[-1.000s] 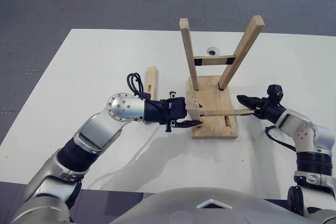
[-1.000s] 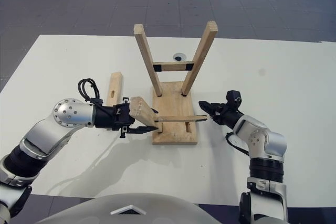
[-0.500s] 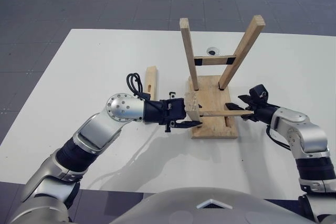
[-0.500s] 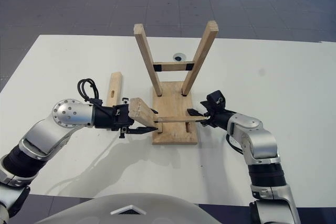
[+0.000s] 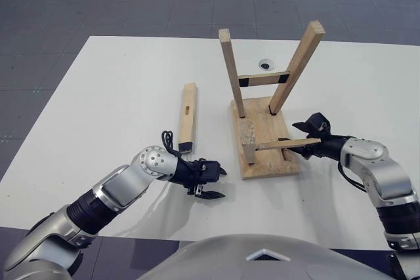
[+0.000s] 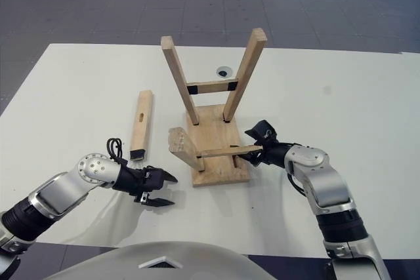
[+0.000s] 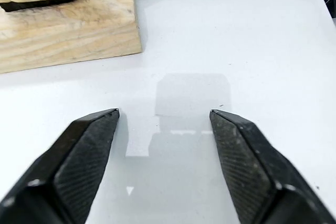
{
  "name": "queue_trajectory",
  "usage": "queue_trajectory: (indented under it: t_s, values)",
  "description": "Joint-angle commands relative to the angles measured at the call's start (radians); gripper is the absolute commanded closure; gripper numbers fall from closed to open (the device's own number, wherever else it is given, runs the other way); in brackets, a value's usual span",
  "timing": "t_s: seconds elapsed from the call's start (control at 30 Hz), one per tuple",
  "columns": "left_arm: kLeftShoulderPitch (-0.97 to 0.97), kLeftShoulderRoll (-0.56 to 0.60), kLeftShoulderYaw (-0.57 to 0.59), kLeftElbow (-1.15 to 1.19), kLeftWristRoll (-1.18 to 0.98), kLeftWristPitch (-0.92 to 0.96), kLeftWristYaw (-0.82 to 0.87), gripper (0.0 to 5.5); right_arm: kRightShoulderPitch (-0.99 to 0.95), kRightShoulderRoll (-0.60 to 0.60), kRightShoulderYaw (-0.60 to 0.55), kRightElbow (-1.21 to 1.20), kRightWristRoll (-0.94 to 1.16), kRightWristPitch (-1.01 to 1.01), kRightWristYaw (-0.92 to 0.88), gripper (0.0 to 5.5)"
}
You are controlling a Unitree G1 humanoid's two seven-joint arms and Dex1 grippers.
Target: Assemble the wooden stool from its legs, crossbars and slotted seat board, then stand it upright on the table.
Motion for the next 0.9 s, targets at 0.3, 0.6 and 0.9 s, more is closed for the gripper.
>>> queue_trajectory:
  t_s: [0.3, 0.6, 0.9]
  values:
    - [0.078, -0.029, 0.250, -0.075, -0.052, 0.296, 0.135, 0.47, 0.005, 0.159, 0.030, 0.019, -0.011, 0.124, -0.158, 1.97]
    - [0.151, -0.277, 0.556, -0.423, -0.304, 0.688, 0.438, 0.01, 0.007, 0.212, 0.015, 0.054, -0.028, 0.127, -0.222, 1.97]
    - [0.126, -0.435, 0.681, -0.414, -0.114, 0.827, 0.849, 0.01, 0.009, 0.255, 0.008, 0.062, -0.025, 0.120, -0.257, 1.97]
